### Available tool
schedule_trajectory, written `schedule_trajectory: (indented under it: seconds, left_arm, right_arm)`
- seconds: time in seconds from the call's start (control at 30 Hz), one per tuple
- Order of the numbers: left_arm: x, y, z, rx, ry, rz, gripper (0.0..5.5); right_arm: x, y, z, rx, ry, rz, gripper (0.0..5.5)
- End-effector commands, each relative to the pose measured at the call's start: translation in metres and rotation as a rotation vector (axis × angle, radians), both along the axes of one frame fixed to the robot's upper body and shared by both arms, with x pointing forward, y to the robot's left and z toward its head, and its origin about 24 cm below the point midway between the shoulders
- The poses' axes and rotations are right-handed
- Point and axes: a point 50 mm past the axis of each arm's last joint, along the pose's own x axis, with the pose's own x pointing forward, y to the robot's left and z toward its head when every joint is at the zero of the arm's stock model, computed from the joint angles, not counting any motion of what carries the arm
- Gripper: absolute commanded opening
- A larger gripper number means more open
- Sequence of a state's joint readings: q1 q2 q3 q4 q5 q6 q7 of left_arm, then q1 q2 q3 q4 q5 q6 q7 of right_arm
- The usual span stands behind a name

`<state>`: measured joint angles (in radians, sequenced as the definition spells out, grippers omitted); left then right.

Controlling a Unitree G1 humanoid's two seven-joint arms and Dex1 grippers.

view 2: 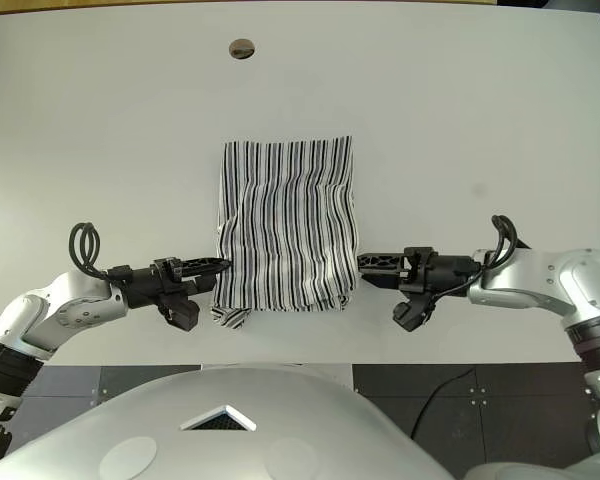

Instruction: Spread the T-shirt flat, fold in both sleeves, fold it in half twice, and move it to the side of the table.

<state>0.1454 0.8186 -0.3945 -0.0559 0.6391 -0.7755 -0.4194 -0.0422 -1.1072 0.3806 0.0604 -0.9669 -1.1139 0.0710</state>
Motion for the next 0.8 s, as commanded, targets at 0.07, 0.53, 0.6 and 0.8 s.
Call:
schedule_trajectory:
  seconds: [0.07, 0.53, 0.6, 0.8]
  left_arm:
    - [-0.009, 0.004, -0.014, 0.099, 0.066, -0.041, 1.65]
    - [-0.016, -0.001, -0.023, 0.132, 0.147, -0.116, 0.20]
    - [-0.015, 0.001, -0.026, 0.139, 0.172, -0.106, 0.10]
    - [-0.021, 0.012, -0.030, 0.142, 0.396, -0.032, 0.10]
  right_arm:
    - [0.001, 0.020, -0.005, 0.103, 0.011, -0.017, 2.99]
    - [-0.017, 0.021, -0.031, 0.063, 0.238, -0.080, 1.08]
    - [-0.017, 0.023, -0.031, 0.072, 0.290, -0.125, 0.74]
    - [-0.022, 0.023, -0.026, 0.048, 0.701, -0.421, 0.14]
